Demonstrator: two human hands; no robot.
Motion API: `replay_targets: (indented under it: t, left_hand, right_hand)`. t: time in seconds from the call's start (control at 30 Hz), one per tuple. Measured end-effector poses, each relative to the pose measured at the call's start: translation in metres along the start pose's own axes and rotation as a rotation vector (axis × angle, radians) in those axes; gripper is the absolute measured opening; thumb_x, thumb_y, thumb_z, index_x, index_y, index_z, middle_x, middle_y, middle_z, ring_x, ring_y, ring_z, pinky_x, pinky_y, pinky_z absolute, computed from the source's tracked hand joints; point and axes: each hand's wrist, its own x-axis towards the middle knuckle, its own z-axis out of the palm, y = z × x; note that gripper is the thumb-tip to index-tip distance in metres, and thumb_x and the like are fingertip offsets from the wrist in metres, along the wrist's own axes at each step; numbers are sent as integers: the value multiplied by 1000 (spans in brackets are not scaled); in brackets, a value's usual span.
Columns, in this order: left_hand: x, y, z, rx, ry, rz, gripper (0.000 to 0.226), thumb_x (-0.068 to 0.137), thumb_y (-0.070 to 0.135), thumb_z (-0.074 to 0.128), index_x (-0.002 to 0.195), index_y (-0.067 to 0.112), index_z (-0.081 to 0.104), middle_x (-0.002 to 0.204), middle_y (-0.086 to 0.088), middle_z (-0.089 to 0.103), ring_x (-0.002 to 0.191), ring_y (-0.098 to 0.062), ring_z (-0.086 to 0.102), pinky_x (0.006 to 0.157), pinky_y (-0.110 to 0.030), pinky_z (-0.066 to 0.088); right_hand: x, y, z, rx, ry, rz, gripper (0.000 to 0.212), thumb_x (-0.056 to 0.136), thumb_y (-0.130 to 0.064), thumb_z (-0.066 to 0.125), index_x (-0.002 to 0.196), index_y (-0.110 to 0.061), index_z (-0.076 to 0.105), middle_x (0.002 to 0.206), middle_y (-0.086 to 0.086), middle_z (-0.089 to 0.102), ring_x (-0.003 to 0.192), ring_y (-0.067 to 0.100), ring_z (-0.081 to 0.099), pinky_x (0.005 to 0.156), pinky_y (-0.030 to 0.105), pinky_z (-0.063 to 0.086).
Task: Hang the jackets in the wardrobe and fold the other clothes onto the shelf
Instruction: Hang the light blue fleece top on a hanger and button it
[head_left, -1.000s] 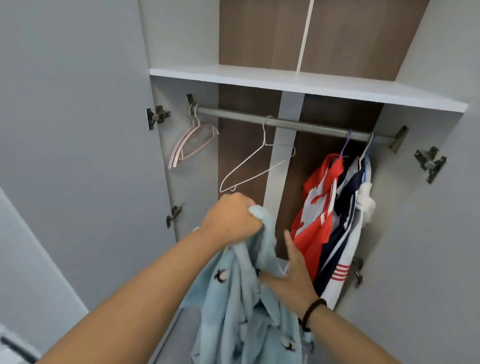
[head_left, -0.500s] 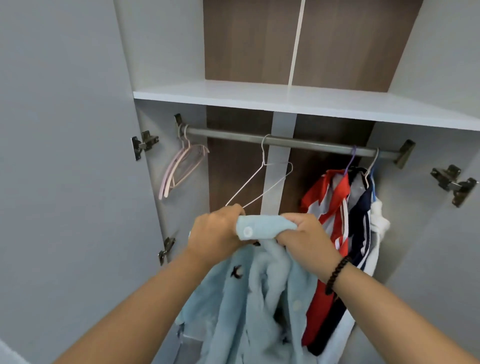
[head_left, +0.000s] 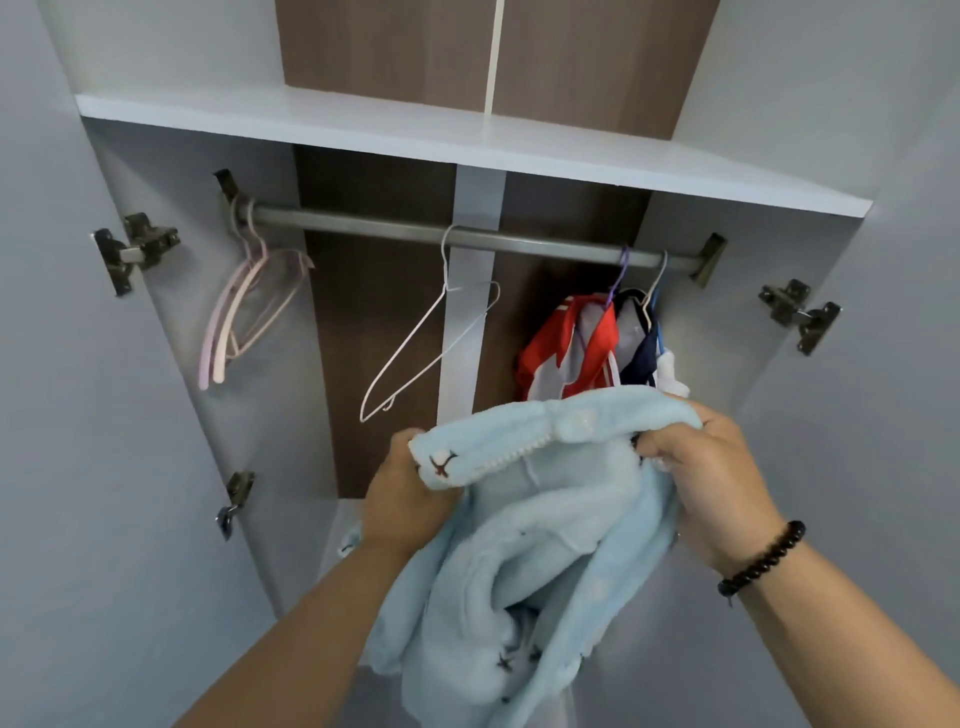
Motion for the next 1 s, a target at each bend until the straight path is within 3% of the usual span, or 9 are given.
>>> replay_targets:
  t: [0.1, 0.23, 0.33, 0.43, 0.53, 0.63, 0.77, 0.87, 1.0]
  left_hand:
    - [0, -23, 2, -85, -144, -124, 4, 91, 26, 66, 94, 26, 68, 98, 4, 72, 94, -21, 68, 77, -29, 51]
    - [-4, -24, -1, -455, -255, -435, 9, 89, 31, 64, 88, 28, 73, 91, 1, 76, 82, -9, 71, 69, -24, 51]
    - [-8, -2, -3, -568, -214, -490, 19, 78, 36, 66, 90, 23, 73, 82, 0, 76, 77, -16, 72, 69, -30, 54]
    - [-8, 27, -6, -646, -209, -509, 16, 82, 29, 68, 90, 17, 75, 81, -5, 76, 77, -22, 73, 73, -36, 58]
    - [-18, 58, -10, -559, -346, -488, 30, 70, 29, 73, 94, 11, 74, 81, -8, 76, 80, -26, 72, 77, -38, 58]
    - [-30, 82, -18, -381, -538, -459, 43, 51, 33, 71, 89, 12, 75, 79, -10, 75, 77, -25, 73, 72, -35, 59]
    - [-30, 86, -52, -449, -635, -406, 31, 76, 21, 75, 103, 6, 74, 84, -12, 71, 76, -20, 69, 69, -23, 55]
    - [-33, 62, -89, -459, -731, -309, 57, 66, 14, 86, 117, 19, 61, 109, -4, 69, 100, -18, 67, 84, -32, 55]
    - [-55, 25, -99, -608, -595, -326, 76, 62, 9, 87, 130, 14, 54, 127, -14, 63, 118, -34, 59, 99, -52, 49]
  right_hand:
    - [-2, 12, -29, 110, 197, 79, 16, 49, -6, 50, 52, -14, 64, 57, 4, 61, 59, 16, 63, 53, 27, 50]
    - [-6, 44, -49, 135, 281, 180, 13, 52, -9, 54, 51, -17, 64, 58, 2, 63, 62, 16, 65, 56, 29, 50]
    - [-7, 70, -51, -79, 187, 181, 19, 80, -9, 61, 85, -22, 74, 86, 1, 73, 93, 21, 67, 74, 27, 52]
    - [-16, 91, -32, -522, -78, 83, 99, 76, -37, 77, 150, -32, 11, 152, -11, 27, 140, 7, 27, 108, 28, 34]
    - [-25, 105, 8, -894, -332, -132, 139, 50, -70, 77, 140, -46, -28, 154, -23, -18, 145, 4, -12, 118, 40, 6]
    - [-21, 108, 41, -722, -457, -122, 135, 49, -62, 82, 147, -41, -9, 155, -21, 9, 146, 6, 7, 118, 39, 16]
    - [-13, 106, 44, -486, -386, -184, 64, 69, -19, 80, 121, -40, 50, 113, -9, 64, 105, 2, 60, 91, 30, 50]
    - [-2, 103, 42, -249, -279, -151, 32, 73, 4, 77, 96, -16, 68, 94, 8, 72, 89, 16, 67, 81, 46, 53]
    - [8, 84, 66, 76, -315, -27, 37, 70, 6, 70, 89, -25, 77, 94, -1, 75, 89, 15, 69, 72, 25, 54]
